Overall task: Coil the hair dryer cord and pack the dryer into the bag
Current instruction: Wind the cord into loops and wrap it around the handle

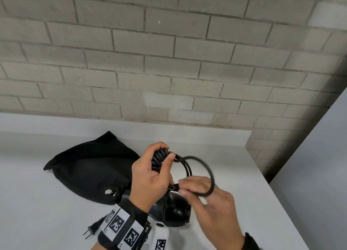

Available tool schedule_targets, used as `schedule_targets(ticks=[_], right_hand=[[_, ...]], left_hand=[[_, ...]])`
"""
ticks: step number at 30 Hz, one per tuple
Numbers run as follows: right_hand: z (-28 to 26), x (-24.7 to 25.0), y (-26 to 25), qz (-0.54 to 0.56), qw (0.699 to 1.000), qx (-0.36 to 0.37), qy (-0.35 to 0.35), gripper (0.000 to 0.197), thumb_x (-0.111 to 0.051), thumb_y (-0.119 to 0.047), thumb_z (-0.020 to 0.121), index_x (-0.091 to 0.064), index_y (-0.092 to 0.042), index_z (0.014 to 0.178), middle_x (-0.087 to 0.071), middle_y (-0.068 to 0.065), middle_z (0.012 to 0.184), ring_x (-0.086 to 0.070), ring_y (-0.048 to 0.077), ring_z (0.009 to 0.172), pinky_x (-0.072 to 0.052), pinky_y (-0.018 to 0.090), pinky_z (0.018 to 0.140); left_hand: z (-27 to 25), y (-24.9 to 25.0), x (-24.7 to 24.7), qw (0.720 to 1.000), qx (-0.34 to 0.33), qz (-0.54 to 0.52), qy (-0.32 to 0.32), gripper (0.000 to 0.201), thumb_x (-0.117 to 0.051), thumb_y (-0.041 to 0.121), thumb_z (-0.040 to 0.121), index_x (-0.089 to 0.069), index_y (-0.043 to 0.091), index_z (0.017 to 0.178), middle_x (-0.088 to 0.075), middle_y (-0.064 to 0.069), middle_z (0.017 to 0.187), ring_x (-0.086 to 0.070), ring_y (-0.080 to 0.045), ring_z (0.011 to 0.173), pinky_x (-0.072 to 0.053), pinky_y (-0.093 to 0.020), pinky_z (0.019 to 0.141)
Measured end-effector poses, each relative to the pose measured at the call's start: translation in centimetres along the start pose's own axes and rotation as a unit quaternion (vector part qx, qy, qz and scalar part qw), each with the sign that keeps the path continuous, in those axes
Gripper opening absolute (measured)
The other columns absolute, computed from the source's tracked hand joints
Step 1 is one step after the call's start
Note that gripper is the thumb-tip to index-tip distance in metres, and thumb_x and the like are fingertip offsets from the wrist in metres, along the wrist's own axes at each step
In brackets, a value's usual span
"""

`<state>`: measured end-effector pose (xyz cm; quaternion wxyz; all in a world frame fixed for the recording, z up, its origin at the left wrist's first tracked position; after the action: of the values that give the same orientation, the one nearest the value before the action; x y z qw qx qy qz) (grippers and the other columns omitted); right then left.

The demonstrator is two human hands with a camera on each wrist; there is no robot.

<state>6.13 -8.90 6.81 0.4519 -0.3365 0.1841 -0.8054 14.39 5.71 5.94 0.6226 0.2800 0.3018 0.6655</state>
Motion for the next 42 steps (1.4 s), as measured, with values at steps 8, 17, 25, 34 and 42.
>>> schedule_targets(ticks=[8,17,25,34,42], right_hand=[[-0.5,5.3,2.8,0.495,0.809,-0.275,0.158,0.055,-0.096,-0.042,0.044,-0.076,-0.012,0.085,-0.062,0.007,0.062,-0.066,0.020,0.056,-0.060,0.036,0.065],[-4.6,7.0,8.2,0.512,0.715,-0.471,0.077,0.043,-0.061,-0.018,0.094,-0.053,0.000,0.132,-0.057,0.004,0.080,-0.038,0.007,0.045,-0.033,0.019,0.040],[-3.7,8.8,3.8,-0.105,0.924,-0.271,0.248,0.024,-0.070,-0.017,0.088,-0.060,-0.026,0.107,-0.057,0.008,0.122,-0.059,0.025,0.109,-0.049,0.033,0.091],[-0.8,-1.5,-0.7,-0.306,0.950,0.006,-0.065,0.029,-0.045,-0.037,0.091,-0.052,-0.021,0.114,-0.064,-0.003,0.093,-0.063,0.012,0.077,-0.052,0.019,0.062],[-0.3,3.7,0.5,-0.174,0.977,-0.076,0.098,0.020,-0.046,-0.037,0.093,-0.061,-0.024,0.093,-0.059,-0.012,0.079,-0.054,0.003,0.072,-0.041,0.007,0.071]], left_hand=[[0.2,-0.3,-0.3,1.000,0.005,-0.001,0.002,0.016,-0.061,0.030,0.093,-0.058,0.018,0.104,-0.069,0.002,0.070,-0.071,-0.009,0.054,-0.056,-0.020,0.061],[0.2,-0.1,-0.5,1.000,0.008,0.008,-0.020,0.014,-0.064,0.022,0.093,-0.058,0.017,0.105,-0.067,0.002,0.075,-0.070,-0.008,0.051,-0.054,-0.019,0.055],[0.1,-0.2,-0.4,1.000,0.024,0.000,-0.015,0.016,-0.065,0.024,0.091,-0.059,0.017,0.104,-0.064,-0.001,0.076,-0.063,-0.015,0.039,-0.050,-0.022,0.043],[-0.2,0.2,-0.2,0.999,0.012,0.015,-0.027,0.020,-0.064,0.032,0.091,-0.059,0.019,0.105,-0.063,-0.001,0.069,-0.063,-0.014,0.040,-0.051,-0.024,0.045],[-0.2,-0.1,-0.1,0.999,0.030,0.009,-0.038,0.018,-0.066,0.030,0.091,-0.057,0.022,0.105,-0.066,0.000,0.077,-0.068,-0.013,0.046,-0.056,-0.029,0.049]])
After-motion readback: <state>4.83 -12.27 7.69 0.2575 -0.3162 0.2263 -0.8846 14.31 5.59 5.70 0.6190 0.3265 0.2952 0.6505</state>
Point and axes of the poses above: each hand's wrist, its own z-axis towards the middle knuckle, its own x-axis out of the back of the hand, y = z × x, the point moved 7 cm from there along z, towards the middle knuckle
